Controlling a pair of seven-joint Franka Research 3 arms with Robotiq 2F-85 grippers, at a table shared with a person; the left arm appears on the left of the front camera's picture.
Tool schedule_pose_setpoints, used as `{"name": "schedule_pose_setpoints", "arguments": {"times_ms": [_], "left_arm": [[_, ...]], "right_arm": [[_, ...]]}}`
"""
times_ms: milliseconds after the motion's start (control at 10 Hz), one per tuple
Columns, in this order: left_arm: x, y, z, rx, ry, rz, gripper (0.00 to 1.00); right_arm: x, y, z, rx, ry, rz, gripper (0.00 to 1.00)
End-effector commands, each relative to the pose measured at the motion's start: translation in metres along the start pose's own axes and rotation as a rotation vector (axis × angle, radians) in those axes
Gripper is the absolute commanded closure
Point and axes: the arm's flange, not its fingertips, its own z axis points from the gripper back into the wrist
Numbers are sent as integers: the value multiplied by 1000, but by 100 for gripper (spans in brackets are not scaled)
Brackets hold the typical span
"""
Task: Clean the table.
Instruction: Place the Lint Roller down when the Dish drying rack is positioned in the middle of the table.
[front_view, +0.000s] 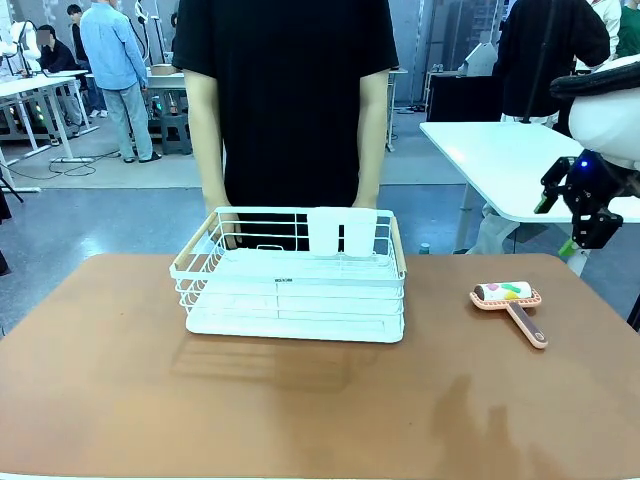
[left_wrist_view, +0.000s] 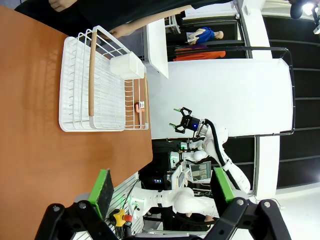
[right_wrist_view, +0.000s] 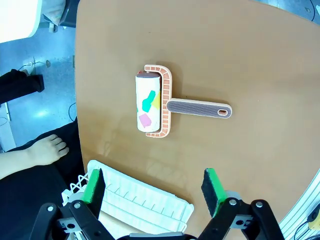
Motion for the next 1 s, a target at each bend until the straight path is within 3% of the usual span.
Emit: {"name": "schedule_pose_setpoints", "arguments": {"times_ms": [0, 900], "left_arm": [[-2, -1, 3, -16, 0, -9, 0], [-2, -1, 3, -16, 0, -9, 0]], "right_arm": [[0, 0, -1, 13, -7, 10, 0], [0, 0, -1, 13, -7, 10, 0]]}}
